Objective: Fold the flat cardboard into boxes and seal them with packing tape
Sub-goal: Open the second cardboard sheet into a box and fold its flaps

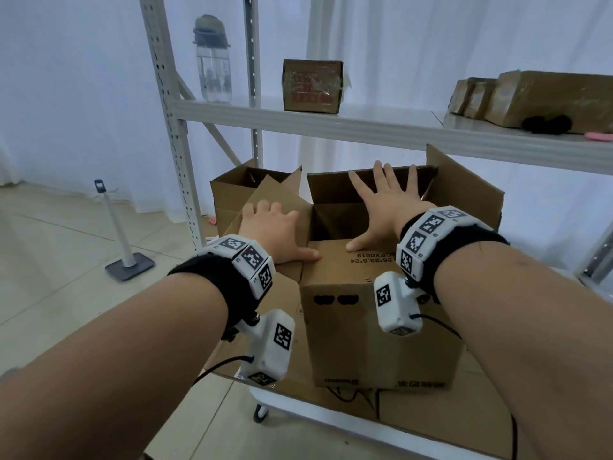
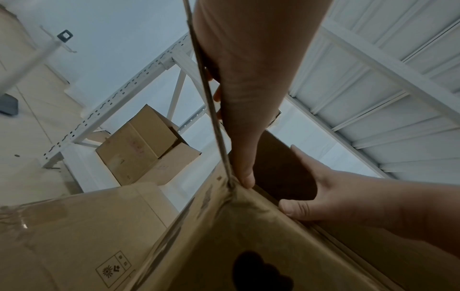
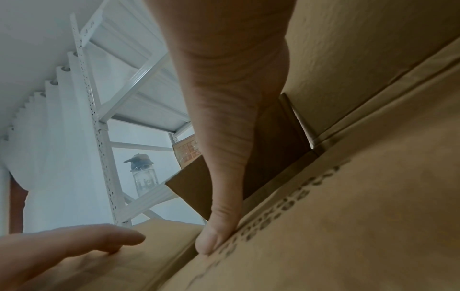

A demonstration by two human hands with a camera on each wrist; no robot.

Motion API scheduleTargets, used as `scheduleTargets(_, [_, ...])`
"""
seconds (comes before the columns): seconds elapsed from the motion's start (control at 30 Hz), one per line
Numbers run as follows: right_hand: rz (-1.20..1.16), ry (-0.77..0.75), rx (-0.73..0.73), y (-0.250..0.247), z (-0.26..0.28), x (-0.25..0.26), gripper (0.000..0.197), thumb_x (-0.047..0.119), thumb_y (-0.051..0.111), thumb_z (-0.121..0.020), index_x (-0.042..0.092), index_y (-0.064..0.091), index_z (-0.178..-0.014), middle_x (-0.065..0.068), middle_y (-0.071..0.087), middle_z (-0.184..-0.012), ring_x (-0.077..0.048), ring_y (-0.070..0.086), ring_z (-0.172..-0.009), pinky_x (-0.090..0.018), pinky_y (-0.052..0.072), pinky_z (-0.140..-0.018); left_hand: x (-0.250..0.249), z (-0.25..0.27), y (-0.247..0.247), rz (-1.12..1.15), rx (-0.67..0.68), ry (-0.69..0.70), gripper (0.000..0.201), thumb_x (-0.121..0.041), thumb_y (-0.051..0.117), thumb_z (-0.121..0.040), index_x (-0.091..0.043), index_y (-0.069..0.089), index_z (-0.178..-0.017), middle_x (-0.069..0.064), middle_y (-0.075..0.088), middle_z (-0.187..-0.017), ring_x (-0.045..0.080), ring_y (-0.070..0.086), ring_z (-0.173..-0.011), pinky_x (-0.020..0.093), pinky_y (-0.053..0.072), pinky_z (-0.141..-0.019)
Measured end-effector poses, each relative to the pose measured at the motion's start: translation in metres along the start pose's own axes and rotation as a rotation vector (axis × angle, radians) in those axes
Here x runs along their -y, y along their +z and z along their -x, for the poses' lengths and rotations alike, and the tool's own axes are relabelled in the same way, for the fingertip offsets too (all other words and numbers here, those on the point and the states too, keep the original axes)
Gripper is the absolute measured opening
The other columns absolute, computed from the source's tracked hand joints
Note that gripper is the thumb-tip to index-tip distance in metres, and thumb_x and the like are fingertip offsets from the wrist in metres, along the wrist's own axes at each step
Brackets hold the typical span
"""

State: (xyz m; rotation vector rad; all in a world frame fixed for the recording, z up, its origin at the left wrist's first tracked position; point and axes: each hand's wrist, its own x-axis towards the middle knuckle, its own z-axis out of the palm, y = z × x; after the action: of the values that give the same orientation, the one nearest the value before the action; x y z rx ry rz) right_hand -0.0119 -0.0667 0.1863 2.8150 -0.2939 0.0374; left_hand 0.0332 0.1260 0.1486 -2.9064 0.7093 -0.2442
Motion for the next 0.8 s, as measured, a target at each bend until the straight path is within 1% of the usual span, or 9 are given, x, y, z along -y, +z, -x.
scheduleTargets(0.13, [0.023,-0.017,-0.02,-0.001,0.0,0.003,0.129,0.082,0.063,-0.063,0.028,-0.01,-0.154,-0.019,0.009,-0.158,-0.037,0.002,-0.148,-0.06,-0.008,-0.116,0.004,0.001,0.005,0.009,-0.037,-0.029,0.088,-0.084,0.041,-0.074,-0.024,0.042,-0.139,0.011,0.045,-0.138,0.033,0.038,-0.129,0.048,0.029,-0.106])
scheduleTargets(0.23, [-0.067,-0.033,0.039,0.006,0.007,0.009,0.101,0.076,0.061,-0.072,0.024,0.024,-0.15,-0.016,0.028,-0.149,-0.036,0.03,-0.137,-0.051,0.02,-0.116,0.005,0.003,0.008,0.039,-0.067,-0.059,0.085,-0.08,0.044,-0.077,-0.022,0.041,-0.139,0.014,0.042,-0.14,0.036,0.035,-0.131,0.049,0.028,-0.109])
scheduleTargets(0.3, [-0.132,-0.048,0.093,0.014,0.013,0.015,0.08,0.071,0.05,-0.084,0.024,0.033,-0.147,-0.012,0.034,-0.147,-0.033,0.037,-0.133,-0.05,0.028,-0.113,0.007,0.005,0.009,0.058,-0.039,-0.105,0.086,-0.079,0.045,-0.078,-0.023,0.036,-0.143,0.016,0.031,-0.149,0.041,0.027,-0.137,0.054,0.021,-0.113])
scheduleTargets(0.4, [-0.228,-0.04,0.163,0.026,0.025,0.025,0.062,0.058,0.025,-0.099,0.025,0.028,-0.151,-0.008,0.022,-0.159,-0.029,0.018,-0.146,-0.056,0.004,-0.119,0.015,0.01,0.015,0.128,0.04,-0.219,0.094,-0.082,0.043,-0.076,-0.026,0.022,-0.148,0.019,0.01,-0.158,0.045,0.021,-0.14,0.057,0.022,-0.112])
scheduleTargets(0.43, [-0.255,-0.03,0.169,0.028,0.028,0.027,0.059,0.055,0.02,-0.101,0.026,0.027,-0.152,-0.007,0.018,-0.161,-0.028,0.013,-0.148,-0.057,-0.003,-0.118,0.019,0.011,0.017,0.149,0.047,-0.254,0.096,-0.082,0.043,-0.076,-0.024,0.021,-0.149,0.02,0.012,-0.157,0.044,0.026,-0.138,0.055,0.027,-0.11])
scheduleTargets(0.5, [-0.264,-0.023,0.165,0.031,0.034,0.03,0.057,0.05,0.016,-0.103,0.025,0.023,-0.153,-0.005,0.012,-0.162,-0.027,0.007,-0.149,-0.058,-0.009,-0.117,0.024,0.017,0.018,0.196,0.008,-0.295,0.094,-0.078,0.044,-0.079,-0.015,0.026,-0.146,0.022,0.032,-0.147,0.04,0.037,-0.131,0.049,0.037,-0.104])
scheduleTargets(0.6, [-0.249,-0.005,0.187,0.032,0.038,0.033,0.06,0.047,0.016,-0.101,0.022,0.017,-0.155,-0.005,0.009,-0.163,-0.027,0.005,-0.15,-0.058,-0.011,-0.116,0.029,0.023,0.008,0.279,-0.086,-0.282,0.074,-0.059,0.051,-0.088,-0.004,0.037,-0.136,0.02,0.046,-0.13,0.035,0.048,-0.118,0.042,0.042,-0.093])
scheduleTargets(0.73, [-0.26,0.055,0.202,0.04,0.043,0.029,0.061,0.049,0.013,-0.101,0.022,0.012,-0.156,-0.003,0.006,-0.163,-0.028,0.003,-0.15,-0.06,-0.012,-0.114,0.031,0.026,-0.011,0.4,-0.16,-0.216,0.038,-0.031,0.052,-0.094,-0.001,0.049,-0.118,0.018,0.053,-0.116,0.029,0.054,-0.093,0.035,0.04,-0.074])
scheduleTargets(0.8, [-0.291,0.094,0.209,0.045,0.047,0.024,0.06,0.048,0.013,-0.101,0.023,0.01,-0.156,-0.002,0.004,-0.164,-0.029,0.001,-0.15,-0.061,-0.013,-0.114,0.028,0.028,-0.017,0.505,-0.253,-0.161,0.022,-0.016,0.048,-0.093,-0.001,0.053,-0.108,0.017,0.059,-0.109,0.028,0.055,-0.089,0.033,0.039,-0.072])
